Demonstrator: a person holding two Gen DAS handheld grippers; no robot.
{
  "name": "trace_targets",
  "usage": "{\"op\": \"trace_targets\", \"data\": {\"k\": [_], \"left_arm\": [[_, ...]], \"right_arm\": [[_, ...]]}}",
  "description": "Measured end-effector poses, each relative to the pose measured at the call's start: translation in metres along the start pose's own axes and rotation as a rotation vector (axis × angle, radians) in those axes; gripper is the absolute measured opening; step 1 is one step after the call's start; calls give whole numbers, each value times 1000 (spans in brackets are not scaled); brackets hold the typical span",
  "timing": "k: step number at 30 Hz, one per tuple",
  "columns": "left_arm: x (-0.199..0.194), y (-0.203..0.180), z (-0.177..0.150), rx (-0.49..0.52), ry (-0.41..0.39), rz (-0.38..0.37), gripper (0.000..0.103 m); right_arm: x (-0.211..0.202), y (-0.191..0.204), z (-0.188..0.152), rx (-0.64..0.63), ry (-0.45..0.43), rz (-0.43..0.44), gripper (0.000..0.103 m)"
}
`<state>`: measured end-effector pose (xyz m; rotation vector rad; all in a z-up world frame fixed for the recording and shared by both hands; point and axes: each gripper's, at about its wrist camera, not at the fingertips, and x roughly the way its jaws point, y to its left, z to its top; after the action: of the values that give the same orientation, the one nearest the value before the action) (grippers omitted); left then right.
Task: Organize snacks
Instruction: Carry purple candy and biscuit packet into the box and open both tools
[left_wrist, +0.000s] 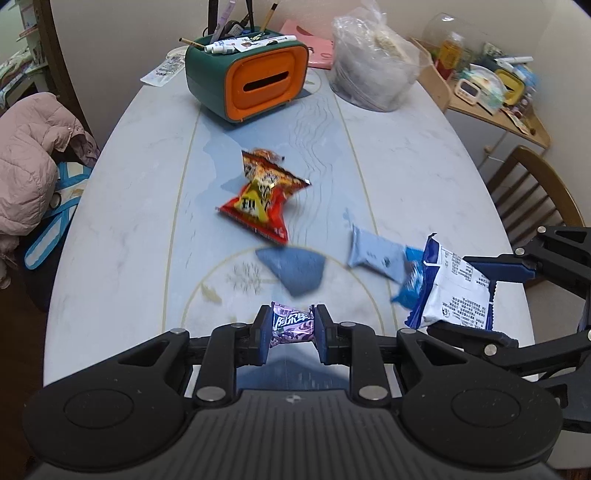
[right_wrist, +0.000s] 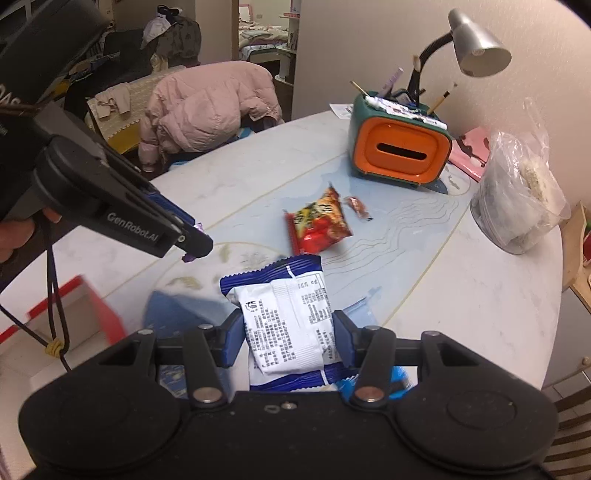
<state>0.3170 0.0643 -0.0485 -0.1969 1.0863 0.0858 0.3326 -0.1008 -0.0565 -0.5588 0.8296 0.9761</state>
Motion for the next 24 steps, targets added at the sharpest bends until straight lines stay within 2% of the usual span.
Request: {"op": "trace_targets", "data": {"k": [14,24], "left_arm": [[-65,-6,-85,81,41,-36,23],[-72,-9,-144,122,110,-67,24]], "right_arm": [[-65,80,-41,62,1,21,49],[-74,120,-70,107,33,57,49]]}}
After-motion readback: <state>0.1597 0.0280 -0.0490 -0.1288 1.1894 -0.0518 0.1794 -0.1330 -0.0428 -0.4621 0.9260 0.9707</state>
